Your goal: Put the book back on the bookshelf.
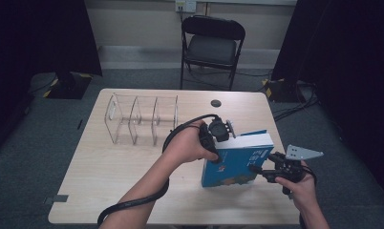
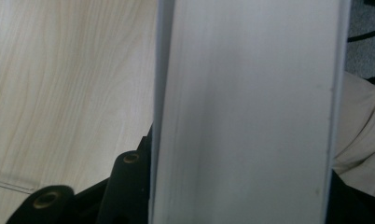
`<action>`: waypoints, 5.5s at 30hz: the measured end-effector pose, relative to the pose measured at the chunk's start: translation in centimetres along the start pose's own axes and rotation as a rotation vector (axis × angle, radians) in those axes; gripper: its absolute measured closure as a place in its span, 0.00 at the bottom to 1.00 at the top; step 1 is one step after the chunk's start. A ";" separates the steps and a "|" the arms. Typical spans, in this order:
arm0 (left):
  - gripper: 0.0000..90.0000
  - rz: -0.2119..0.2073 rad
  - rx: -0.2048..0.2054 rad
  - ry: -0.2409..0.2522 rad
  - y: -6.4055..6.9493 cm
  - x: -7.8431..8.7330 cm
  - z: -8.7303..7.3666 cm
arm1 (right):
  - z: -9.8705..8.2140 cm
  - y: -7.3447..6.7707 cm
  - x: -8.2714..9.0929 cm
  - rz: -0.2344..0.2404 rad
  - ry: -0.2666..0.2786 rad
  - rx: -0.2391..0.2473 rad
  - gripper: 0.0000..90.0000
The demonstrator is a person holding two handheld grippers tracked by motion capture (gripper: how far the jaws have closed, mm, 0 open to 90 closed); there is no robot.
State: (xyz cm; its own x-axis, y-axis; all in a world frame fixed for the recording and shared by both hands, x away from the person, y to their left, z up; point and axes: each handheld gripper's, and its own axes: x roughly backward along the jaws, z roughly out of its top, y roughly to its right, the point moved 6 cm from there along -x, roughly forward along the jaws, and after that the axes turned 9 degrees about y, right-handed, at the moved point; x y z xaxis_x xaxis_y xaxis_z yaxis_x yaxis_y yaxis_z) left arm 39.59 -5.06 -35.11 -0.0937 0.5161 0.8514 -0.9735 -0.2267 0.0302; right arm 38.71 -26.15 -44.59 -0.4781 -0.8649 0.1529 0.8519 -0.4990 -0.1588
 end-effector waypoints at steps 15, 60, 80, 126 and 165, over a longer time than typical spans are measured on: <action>0.67 0.000 -0.025 0.080 0.0 0.0 -0.5 | -0.4 0.0 -0.1 -0.015 0.013 -0.004 0.38; 0.70 0.041 0.101 0.132 -0.1 1.1 -0.9 | -9.5 2.4 1.6 -0.251 -0.408 0.084 0.18; 0.70 0.058 0.157 0.144 -1.1 3.0 -3.3 | -9.5 2.2 1.5 -0.249 -0.412 0.083 0.17; 0.59 0.132 0.106 0.067 -0.6 2.1 -4.6 | -9.6 2.1 1.5 -0.245 -0.411 0.090 0.17; 0.69 0.092 0.162 0.099 0.1 3.2 -4.1 | -9.6 2.1 1.5 -0.242 -0.412 0.090 0.17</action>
State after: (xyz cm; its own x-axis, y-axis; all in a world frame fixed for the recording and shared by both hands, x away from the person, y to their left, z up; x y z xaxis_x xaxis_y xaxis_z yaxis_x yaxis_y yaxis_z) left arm 38.33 -0.03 -34.59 -0.2086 0.5643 0.7988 -0.9143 -0.4025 0.0456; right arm 37.75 -28.96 -54.02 -0.5557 -0.6224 0.5512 0.7506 -0.6607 0.0108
